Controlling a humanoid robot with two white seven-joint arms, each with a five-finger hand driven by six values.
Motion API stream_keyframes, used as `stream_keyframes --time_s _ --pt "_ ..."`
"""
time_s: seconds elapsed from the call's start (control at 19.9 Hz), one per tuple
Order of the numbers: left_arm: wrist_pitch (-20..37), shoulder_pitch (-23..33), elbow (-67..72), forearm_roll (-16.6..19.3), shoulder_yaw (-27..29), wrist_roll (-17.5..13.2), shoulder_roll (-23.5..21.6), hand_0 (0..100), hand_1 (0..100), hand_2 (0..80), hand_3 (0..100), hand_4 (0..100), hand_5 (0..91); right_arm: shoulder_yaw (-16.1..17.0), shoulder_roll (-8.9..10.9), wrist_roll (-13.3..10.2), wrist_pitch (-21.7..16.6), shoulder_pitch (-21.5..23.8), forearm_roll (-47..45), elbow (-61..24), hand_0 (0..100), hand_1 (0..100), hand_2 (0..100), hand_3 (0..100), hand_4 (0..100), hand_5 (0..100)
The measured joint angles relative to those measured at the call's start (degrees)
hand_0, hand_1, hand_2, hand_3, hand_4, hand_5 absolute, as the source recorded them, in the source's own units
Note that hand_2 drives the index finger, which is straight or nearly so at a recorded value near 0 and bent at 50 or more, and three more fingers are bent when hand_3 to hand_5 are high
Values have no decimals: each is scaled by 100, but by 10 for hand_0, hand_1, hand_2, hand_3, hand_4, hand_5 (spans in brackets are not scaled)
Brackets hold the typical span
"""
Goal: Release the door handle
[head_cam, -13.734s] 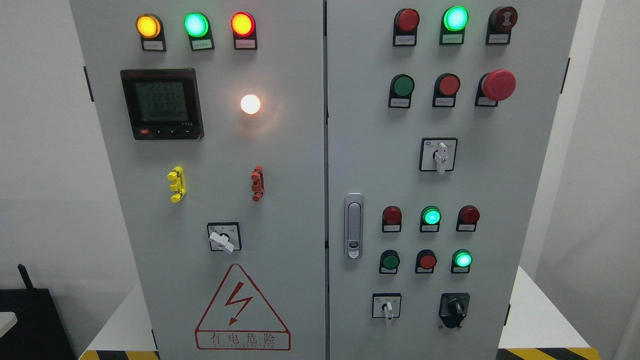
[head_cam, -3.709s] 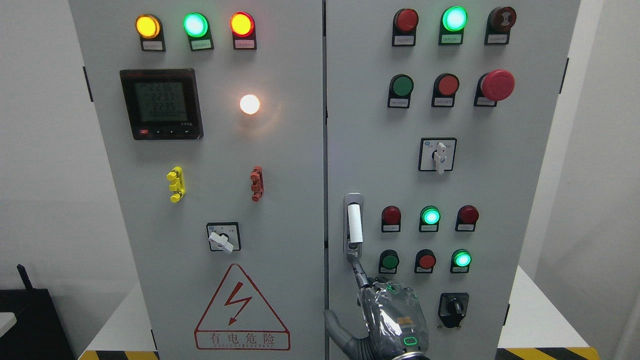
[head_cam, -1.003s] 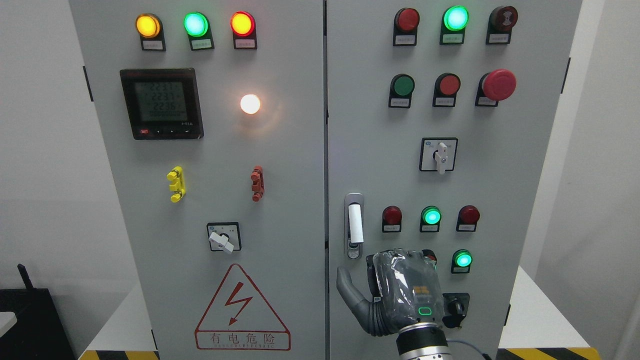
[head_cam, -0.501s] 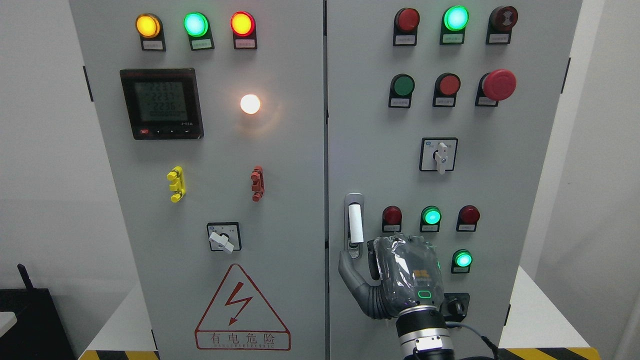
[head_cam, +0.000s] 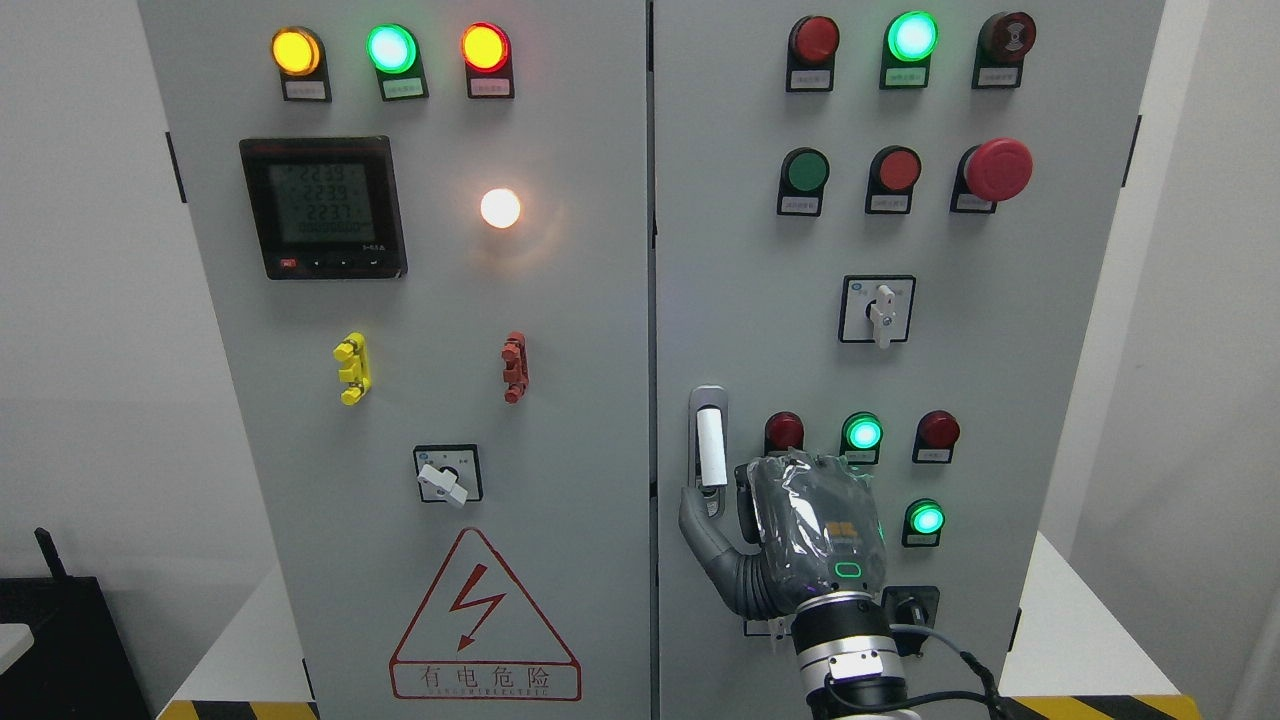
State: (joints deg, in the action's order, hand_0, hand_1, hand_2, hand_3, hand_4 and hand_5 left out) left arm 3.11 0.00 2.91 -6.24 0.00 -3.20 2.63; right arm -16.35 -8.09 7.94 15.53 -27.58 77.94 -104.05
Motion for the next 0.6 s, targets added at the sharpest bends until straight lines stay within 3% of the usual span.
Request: stream_keyframes --time_s 0.6 --pt "0 0 0 0 0 0 0 120 389 0 0 0 0 73 0 21 0 -48 -32 70 578 215 1000 1000 920 957"
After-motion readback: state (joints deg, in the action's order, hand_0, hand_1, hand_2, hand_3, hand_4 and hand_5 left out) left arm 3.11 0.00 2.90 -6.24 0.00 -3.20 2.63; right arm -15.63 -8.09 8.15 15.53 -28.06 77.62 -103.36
